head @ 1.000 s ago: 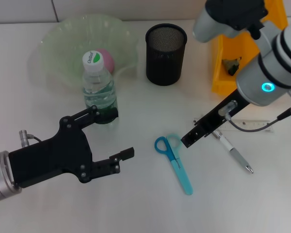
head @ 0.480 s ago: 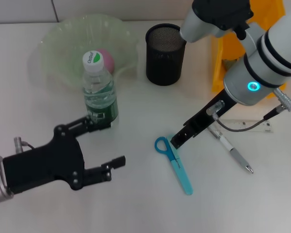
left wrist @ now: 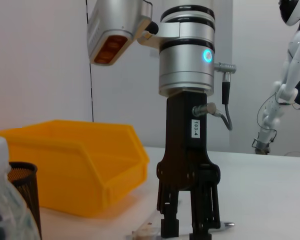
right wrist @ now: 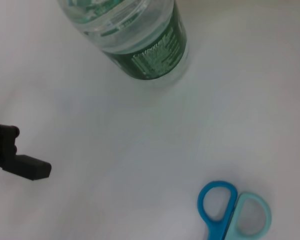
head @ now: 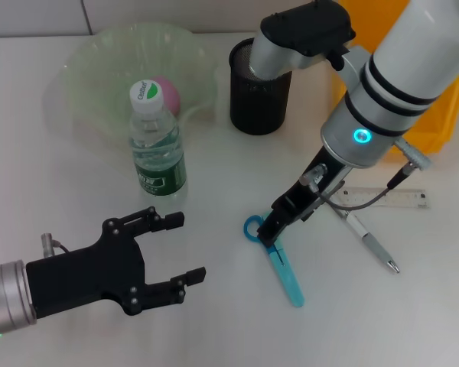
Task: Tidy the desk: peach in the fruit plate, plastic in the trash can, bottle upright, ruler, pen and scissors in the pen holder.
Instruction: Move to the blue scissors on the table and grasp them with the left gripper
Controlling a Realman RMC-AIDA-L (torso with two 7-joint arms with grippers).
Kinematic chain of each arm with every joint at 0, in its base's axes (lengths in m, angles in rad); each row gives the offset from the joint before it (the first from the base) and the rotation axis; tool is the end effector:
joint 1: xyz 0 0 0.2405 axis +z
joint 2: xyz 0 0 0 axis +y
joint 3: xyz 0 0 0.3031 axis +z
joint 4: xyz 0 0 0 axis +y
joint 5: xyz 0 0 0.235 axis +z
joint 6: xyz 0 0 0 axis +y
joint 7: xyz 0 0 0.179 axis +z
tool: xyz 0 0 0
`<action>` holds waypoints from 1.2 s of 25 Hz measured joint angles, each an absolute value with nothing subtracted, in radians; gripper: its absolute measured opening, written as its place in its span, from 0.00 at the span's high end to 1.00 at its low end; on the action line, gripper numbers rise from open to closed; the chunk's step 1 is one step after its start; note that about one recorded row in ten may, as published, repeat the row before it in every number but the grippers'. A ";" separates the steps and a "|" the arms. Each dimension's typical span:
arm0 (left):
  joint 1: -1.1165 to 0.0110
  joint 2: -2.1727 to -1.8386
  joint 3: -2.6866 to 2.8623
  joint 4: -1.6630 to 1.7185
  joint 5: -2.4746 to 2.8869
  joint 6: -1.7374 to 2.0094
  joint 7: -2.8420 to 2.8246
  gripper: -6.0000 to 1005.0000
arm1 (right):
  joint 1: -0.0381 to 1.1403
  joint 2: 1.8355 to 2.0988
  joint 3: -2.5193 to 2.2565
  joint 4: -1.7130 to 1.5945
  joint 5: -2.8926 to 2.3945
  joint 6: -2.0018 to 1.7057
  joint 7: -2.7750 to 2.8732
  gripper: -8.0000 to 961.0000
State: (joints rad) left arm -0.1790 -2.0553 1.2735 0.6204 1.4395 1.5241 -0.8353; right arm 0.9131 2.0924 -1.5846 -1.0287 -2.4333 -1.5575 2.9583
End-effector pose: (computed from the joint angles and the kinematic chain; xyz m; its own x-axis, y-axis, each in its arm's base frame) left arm -0.3318 0.2688 -0.0949 0.8243 0.0370 0.5649 0.2154 -0.9433 -0.2525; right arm 0.1471 0.4057 -0.1321 0.5504 -0.7706 0.3214 -0.6967 -0.6360 -0.3317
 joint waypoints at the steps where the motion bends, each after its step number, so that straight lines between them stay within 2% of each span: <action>1: -0.180 -2.055 1.272 0.617 1.444 1.523 -0.838 0.22 | 0.920 2.092 -1.586 -1.020 -2.434 -1.556 2.958 0.18; 30: -0.209 -2.059 1.274 0.557 1.451 1.522 -0.832 0.22 | 1.019 2.092 -1.728 -0.908 -2.430 -1.515 2.959 0.18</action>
